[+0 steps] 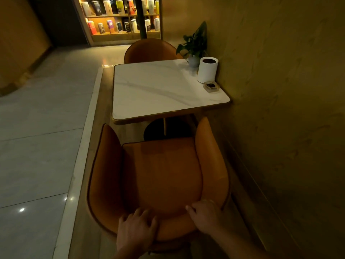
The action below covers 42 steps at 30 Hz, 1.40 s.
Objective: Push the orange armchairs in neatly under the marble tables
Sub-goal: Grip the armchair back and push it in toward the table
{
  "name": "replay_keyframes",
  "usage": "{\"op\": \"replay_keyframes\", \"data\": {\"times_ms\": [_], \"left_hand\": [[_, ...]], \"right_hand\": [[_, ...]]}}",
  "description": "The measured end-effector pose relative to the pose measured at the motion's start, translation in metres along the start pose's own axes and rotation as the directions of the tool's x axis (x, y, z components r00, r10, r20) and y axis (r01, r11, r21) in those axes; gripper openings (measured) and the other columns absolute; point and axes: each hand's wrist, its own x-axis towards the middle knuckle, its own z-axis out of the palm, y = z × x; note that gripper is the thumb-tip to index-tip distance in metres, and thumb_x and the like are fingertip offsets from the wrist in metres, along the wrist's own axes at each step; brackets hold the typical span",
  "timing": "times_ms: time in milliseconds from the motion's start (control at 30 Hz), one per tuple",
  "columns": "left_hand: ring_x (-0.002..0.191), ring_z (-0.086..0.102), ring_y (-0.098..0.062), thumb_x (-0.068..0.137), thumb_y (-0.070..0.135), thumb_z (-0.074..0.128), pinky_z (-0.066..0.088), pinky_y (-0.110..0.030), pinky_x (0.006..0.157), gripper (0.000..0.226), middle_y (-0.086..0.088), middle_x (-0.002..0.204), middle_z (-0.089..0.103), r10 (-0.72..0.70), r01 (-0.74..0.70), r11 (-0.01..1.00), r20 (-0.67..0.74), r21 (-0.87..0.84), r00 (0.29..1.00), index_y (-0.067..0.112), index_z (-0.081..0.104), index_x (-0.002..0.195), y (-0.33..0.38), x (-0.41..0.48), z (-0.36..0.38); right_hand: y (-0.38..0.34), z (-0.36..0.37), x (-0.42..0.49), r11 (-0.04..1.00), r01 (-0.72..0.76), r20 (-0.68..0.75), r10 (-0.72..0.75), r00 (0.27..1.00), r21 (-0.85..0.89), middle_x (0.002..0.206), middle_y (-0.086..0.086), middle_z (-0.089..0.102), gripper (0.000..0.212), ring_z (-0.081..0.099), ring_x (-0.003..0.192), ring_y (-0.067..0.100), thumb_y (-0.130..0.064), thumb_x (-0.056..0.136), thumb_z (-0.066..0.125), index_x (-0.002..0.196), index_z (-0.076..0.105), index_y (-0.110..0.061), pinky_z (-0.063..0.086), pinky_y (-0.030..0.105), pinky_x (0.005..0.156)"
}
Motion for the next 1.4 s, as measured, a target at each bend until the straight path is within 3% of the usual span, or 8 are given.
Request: {"op": "replay_keyframes", "data": {"times_ms": [167,367,600,700,833,1133,1300,1400], "left_hand": [[0.123,0.050,-0.004,0.095,0.061,0.023,0.026,-0.038,0.115,0.047,0.018,0.136,0.049,0.055,-0.057,0.997,-0.040,-0.043,0.998,0.041,0.048,0.129,-0.001,0.003,-0.001],[0.114,0.054,-0.002,0.097,0.062,0.026,0.040,-0.027,0.102,0.046,0.020,0.128,0.055,0.051,-0.065,0.992,-0.127,-0.106,0.991,0.042,0.045,0.134,0.015,0.002,-0.003],[0.102,0.062,-0.009,0.094,0.063,0.026,0.048,-0.030,0.082,0.052,0.014,0.117,0.061,0.052,-0.070,0.991,-0.154,-0.113,0.987,0.039,0.046,0.135,0.072,0.017,0.009],[0.093,0.062,-0.012,0.093,0.062,0.026,0.050,-0.031,0.077,0.048,0.011,0.103,0.061,0.056,-0.069,0.994,-0.149,-0.088,0.987,0.035,0.054,0.121,0.094,0.031,0.016],[0.080,0.058,-0.010,0.094,0.059,0.026,0.053,-0.034,0.076,0.042,0.010,0.088,0.056,0.073,-0.085,0.994,-0.164,-0.066,0.984,0.032,0.057,0.104,0.101,0.048,0.017],[0.083,0.055,-0.013,0.096,0.054,0.029,0.042,-0.037,0.085,0.040,0.006,0.093,0.057,0.107,-0.117,0.991,-0.134,-0.065,0.985,0.029,0.061,0.098,0.092,0.058,0.017],[0.100,0.059,-0.012,0.098,0.060,0.026,0.021,-0.051,0.115,0.049,0.008,0.103,0.065,0.121,-0.124,0.989,-0.041,-0.076,0.992,0.032,0.065,0.106,0.076,0.061,0.012],[0.106,0.058,-0.012,0.097,0.064,0.021,0.014,-0.055,0.118,0.055,0.009,0.103,0.064,0.121,-0.122,0.992,-0.039,-0.019,0.992,0.033,0.065,0.106,0.056,0.065,0.007]], "right_hand": [[0.005,0.003,0.002,0.998,-0.005,-0.008,0.005,1.000,-0.058,0.077,-0.005,0.062,0.051,0.058,0.083,0.015,-0.058,0.093,0.028,0.066,0.057,-0.025,0.040,0.033,0.090],[0.022,0.000,0.006,0.996,0.036,-0.018,-0.038,0.999,-0.082,0.085,-0.003,0.067,0.054,0.058,0.087,0.014,-0.056,0.095,0.028,0.073,0.064,-0.023,0.037,0.033,0.092],[0.079,-0.022,0.027,0.997,-0.054,-0.011,0.054,0.998,0.047,0.058,-0.003,0.058,0.053,0.054,0.054,0.009,-0.054,0.093,0.043,0.055,0.054,-0.019,0.031,0.024,0.049],[0.102,-0.027,0.038,0.992,-0.080,-0.052,0.085,0.995,0.096,0.053,-0.003,0.053,0.052,0.052,0.049,0.012,-0.048,0.094,0.049,0.049,0.044,-0.021,0.030,0.024,0.045],[0.113,-0.030,0.045,0.996,-0.061,-0.130,0.069,0.989,0.068,0.060,0.000,0.061,0.053,0.056,0.054,0.010,-0.050,0.094,0.046,0.058,0.057,-0.013,0.031,0.025,0.046],[0.099,-0.035,0.037,0.997,-0.072,-0.130,0.072,0.989,0.004,0.067,-0.001,0.059,0.060,0.053,0.067,0.010,-0.061,0.096,0.035,0.066,0.063,-0.017,0.042,0.031,0.063],[0.078,-0.021,0.023,1.000,-0.016,-0.229,0.015,0.973,-0.004,0.071,-0.012,0.061,0.067,0.055,0.078,0.003,-0.071,0.093,0.021,0.073,0.068,-0.027,0.034,0.029,0.102],[0.074,-0.023,0.020,0.999,-0.041,-0.263,0.031,0.964,-0.030,0.076,-0.014,0.062,0.066,0.055,0.083,0.002,-0.067,0.093,0.019,0.080,0.071,-0.029,0.032,0.030,0.107]]}}
